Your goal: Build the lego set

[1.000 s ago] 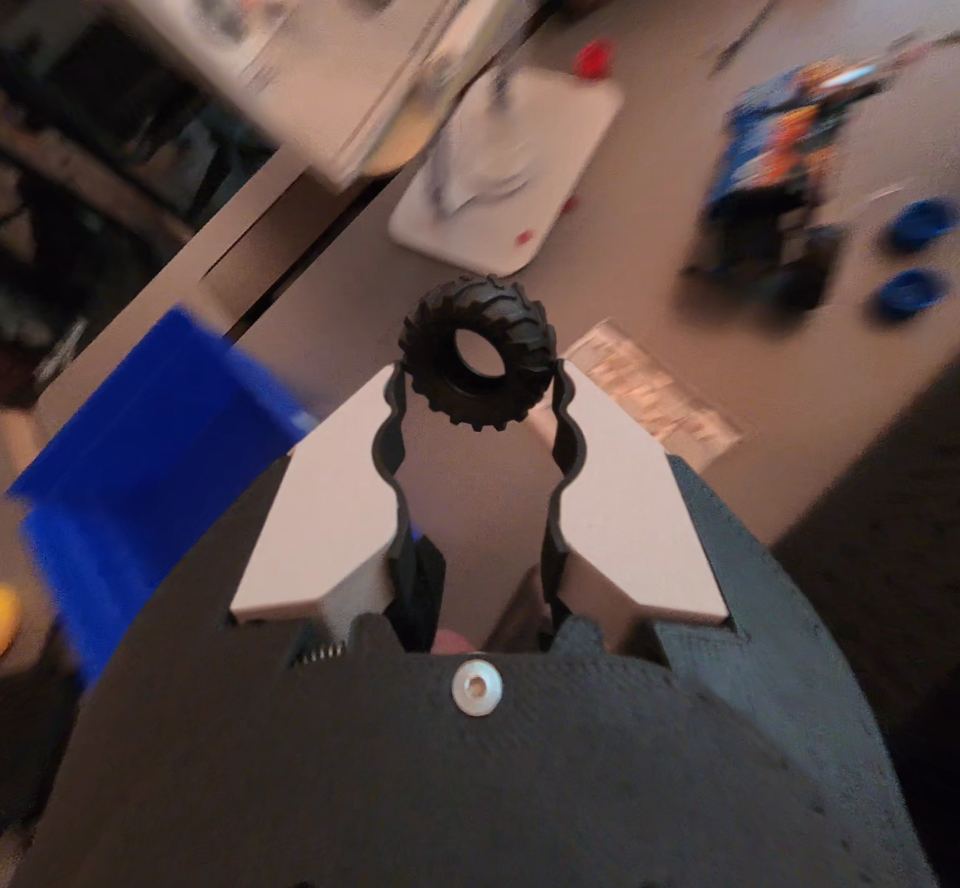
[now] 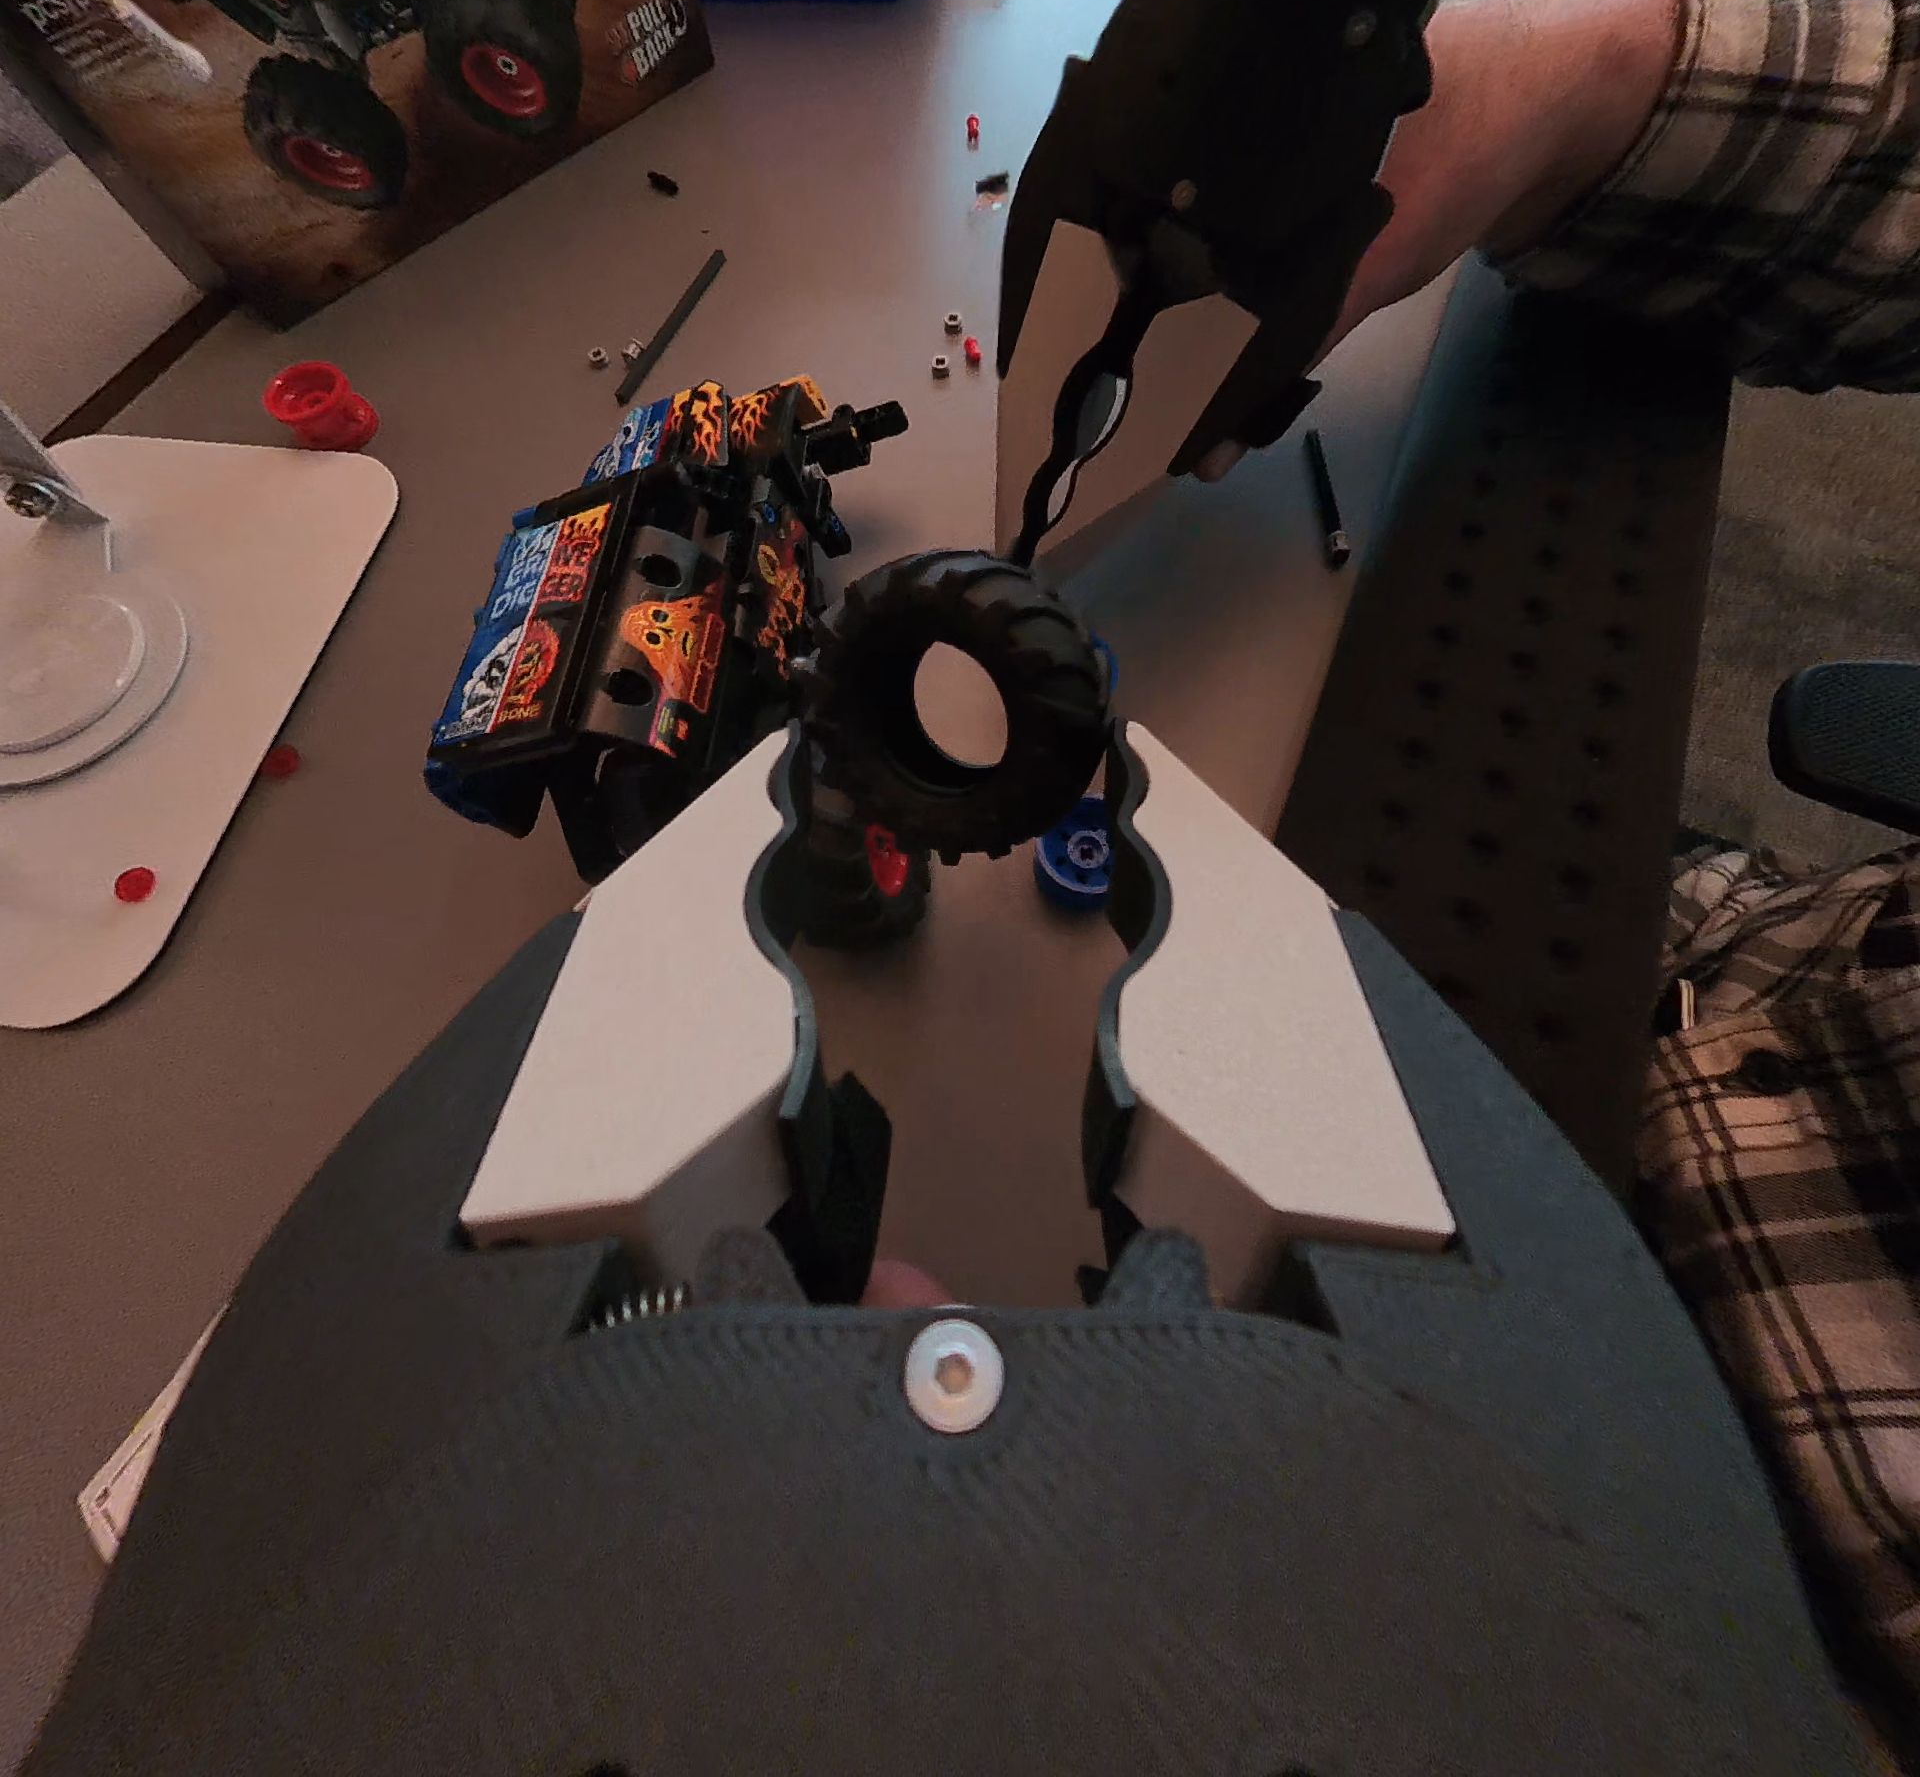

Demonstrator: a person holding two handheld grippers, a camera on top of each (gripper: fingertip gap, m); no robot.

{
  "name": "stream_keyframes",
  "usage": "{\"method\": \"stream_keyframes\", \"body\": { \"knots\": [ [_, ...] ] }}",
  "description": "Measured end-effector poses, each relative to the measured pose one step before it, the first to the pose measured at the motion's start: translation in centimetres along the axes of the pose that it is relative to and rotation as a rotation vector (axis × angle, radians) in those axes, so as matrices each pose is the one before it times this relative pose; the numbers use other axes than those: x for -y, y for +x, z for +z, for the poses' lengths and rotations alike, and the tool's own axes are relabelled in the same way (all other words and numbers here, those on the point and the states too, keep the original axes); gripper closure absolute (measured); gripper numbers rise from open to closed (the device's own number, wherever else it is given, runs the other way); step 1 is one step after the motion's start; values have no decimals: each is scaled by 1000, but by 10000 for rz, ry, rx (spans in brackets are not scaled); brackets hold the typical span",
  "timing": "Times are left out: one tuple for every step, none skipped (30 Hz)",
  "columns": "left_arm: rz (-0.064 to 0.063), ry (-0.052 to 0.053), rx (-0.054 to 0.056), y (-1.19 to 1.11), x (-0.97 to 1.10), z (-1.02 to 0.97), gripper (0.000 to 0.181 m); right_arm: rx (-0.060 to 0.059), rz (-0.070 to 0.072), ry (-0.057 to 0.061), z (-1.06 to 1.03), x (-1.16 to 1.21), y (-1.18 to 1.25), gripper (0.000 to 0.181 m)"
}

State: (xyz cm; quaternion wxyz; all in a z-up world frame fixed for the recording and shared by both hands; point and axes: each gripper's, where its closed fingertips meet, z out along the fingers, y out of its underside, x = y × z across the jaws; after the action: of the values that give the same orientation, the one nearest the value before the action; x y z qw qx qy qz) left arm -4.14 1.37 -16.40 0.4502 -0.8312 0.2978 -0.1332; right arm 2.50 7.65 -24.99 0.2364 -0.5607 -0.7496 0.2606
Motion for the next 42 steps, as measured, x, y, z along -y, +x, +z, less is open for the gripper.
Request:
{"method": "stream_keyframes", "body": {
  "knots": [
    [-67,147,4,-121,47,-67,126,-114,70,116,-545,62,213,181],
    [-56,130,-45,-47,26,-83,128,8,94,145,-547,124,96,181],
    [-17,226,-112,67,132,-151,158,-44,50,107,-335,147,213,181],
    [-71,240,46,-188,220,-116,165,-207,1,18,-465,4,442,181],
    [-99,131,-152,92,68,-87,172,-266,-12,29,-688,-32,519,181],
    [-41,86,-148,194,63,-108,169,-232,43,137,-890,109,614,181],
    [30,98,108,-172,100,-148,170,-233,118,167,-1059,91,796,181],
    [94,67,157,-235,66,-140,181,-319,151,125,-1209,-27,1176,181],
    [52,33,-42,29,2,-19,181,-385,181,115,-1226,-123,1504,181],
    [-62,91,-92,74,37,108,181,-414,210,91,-1251,-210,1738,181],
    [-113,15,34,-161,-143,134,181,-502,221,34,-1227,-287,1955,181],
    [-61,-220,27,-114,-584,246,181,-572,221,13,-1217,-311,2091,181],
    [105,-283,6,68,-717,376,181,-584,206,12,-1020,-318,2045,181],
    [215,-203,86,102,-542,354,181,-475,203,1,-802,-386,1856,181],
    [209,-189,48,222,-488,373,181,-359,207,16,-576,-400,1719,181],
    [184,-108,-2,294,-223,294,181,-313,209,20,-376,-334,1572,181],
    [158,15,21,220,115,221,181,-328,218,-14,-251,-377,1704,181],
    [265,123,-4,428,497,198,178,-330,255,-66,-129,-490,1821,181],
    [332,162,-125,778,795,305,175,-218,316,-30,27,-470,1625,181],
    [290,106,-176,859,1022,735,174,-93,339,138,78,-201,1387,181],
    [354,16,-169,769,1162,1132,172,-64,384,206,92,-83,1286,181],
    [402,-104,-107,577,1111,1429,170,-98,355,140,119,-101,1151,181],
    [429,-344,-33,273,813,1440,166,-81,194,90,166,-48,721,181],
    [451,-389,22,112,582,1398,163,-64,59,86,121,67,322,181],
    [400,-285,-25,65,478,1296,161,-93,3,78,68,152,285,181],
    [357,-448,-86,5,-31,1229,158,-177,-4,78,1,198,460,181],
    [299,-336,-32,-192,13,1052,155,-212,11,71,-38,196,658,181],
    [123,-67,-110,-59,362,906,155,-215,56,76,-76,180,855,181],
    [-19,-21,-467,587,383,899,157,-216,126,86,-80,174,1045,181],
    [-132,-250,-577,911,-101,1002,157,-204,161,59,-30,139,1131,181],
    [1,-526,-149,394,-649,1024,158,-284,125,14,7,98,1319,181],
    [328,-454,104,236,-693,858,161,-459,35,30,64,159,1624,181],
    [206,61,413,-177,86,377,163,-500,46,55,122,207,1723,181],
    [-10,-87,-296,626,-85,98,171,-357,163,18,294,139,1562,181],
    [-241,-41,-160,270,-64,173,175,-205,195,-28,516,73,1300,181],
    [-41,52,-37,90,-16,122,177,-119,138,-92,674,-9,1057,181],
    [2,-131,83,-94,-304,297,178,34,138,-228,936,-268,728,181],
    [-24,1,110,-127,-61,181,181,164,218,-480,1146,-700,451,176],
    [-55,19,-18,40,34,52,181,104,278,-674,1238,-976,490,156],
    [5,28,-16,38,39,-51,181,20,232,-619,1102,-822,512,140],
    [-20,27,-54,75,6,-51,181,-10,100,-265,709,-269,311,137],
    [-60,51,-59,65,37,-73,179,-25,-14,38,358,144,115,136]
  ]
}}
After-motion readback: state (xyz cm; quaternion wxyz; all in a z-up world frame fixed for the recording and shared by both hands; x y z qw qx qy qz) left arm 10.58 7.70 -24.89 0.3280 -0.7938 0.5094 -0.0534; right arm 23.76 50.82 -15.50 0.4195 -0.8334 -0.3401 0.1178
